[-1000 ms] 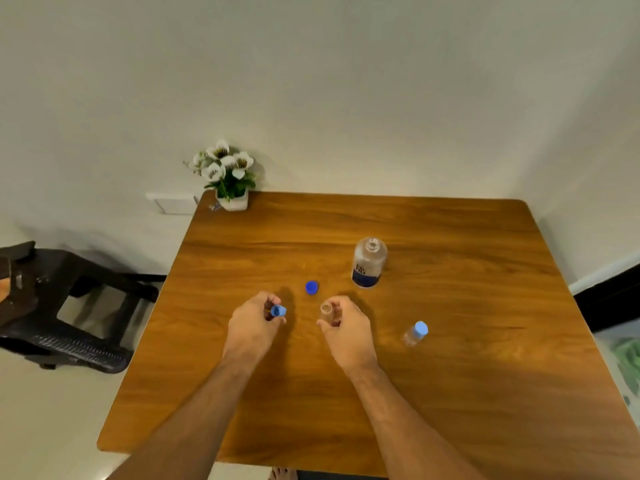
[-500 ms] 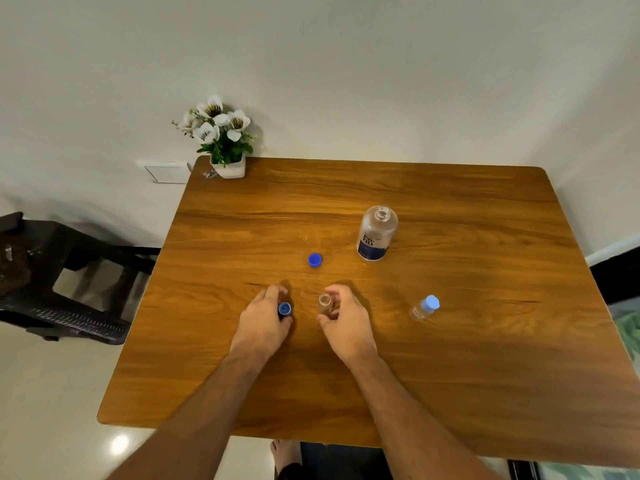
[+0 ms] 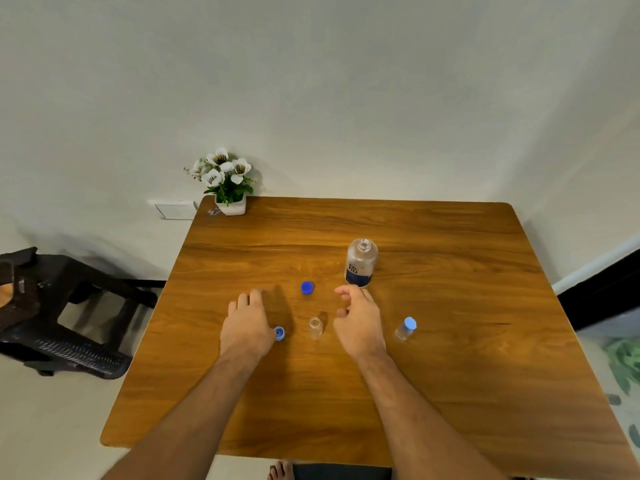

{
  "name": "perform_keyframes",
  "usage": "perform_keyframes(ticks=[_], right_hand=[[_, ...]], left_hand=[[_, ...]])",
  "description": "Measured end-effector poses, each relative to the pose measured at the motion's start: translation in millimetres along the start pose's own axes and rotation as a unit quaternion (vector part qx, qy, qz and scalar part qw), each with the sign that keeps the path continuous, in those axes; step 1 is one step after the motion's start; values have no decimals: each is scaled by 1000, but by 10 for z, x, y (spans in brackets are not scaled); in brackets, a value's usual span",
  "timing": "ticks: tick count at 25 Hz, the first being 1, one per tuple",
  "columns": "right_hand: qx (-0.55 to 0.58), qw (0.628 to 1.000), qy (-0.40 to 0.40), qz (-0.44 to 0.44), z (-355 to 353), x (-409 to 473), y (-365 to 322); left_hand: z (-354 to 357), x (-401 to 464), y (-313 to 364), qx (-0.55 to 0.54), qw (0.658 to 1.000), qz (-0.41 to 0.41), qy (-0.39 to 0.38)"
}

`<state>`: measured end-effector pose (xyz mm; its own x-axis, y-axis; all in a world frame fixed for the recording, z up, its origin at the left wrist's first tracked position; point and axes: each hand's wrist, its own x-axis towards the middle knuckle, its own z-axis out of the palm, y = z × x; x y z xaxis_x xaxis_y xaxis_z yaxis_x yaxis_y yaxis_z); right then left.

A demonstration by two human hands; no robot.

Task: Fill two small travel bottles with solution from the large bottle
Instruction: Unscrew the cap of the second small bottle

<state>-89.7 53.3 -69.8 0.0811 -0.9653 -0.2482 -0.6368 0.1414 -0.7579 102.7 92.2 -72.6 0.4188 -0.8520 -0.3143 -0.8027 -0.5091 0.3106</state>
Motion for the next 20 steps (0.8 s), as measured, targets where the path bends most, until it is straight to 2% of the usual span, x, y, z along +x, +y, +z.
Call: perform_keyframes(ticks=[2,4,6,10,13,17,20], right_hand=[[-10,999,36,-31,-181,77,-20],[-12,997,59,-49,-402,160,-3],[-4,996,76,-46,-679,209,61],[-14,996,90,-7,-1159,233,431],[-33,997,36,59,-1244,175,812],[-5,996,-47,79,-942,92,1150],[8,995,-59,77,-671,83,1263]], left_hand=[[-115,-13,207,-41,998,48,22],[-182,-35,468,-73,993,96,-4],[-163,-88,745,-99,986,128,-40],[92,-156,1170,-87,972,215,-47],[313,-211,1419,-86,963,243,-82],[600,-269,1621,-88,951,255,-150],[739,-290,1673,-92,941,265,-191]])
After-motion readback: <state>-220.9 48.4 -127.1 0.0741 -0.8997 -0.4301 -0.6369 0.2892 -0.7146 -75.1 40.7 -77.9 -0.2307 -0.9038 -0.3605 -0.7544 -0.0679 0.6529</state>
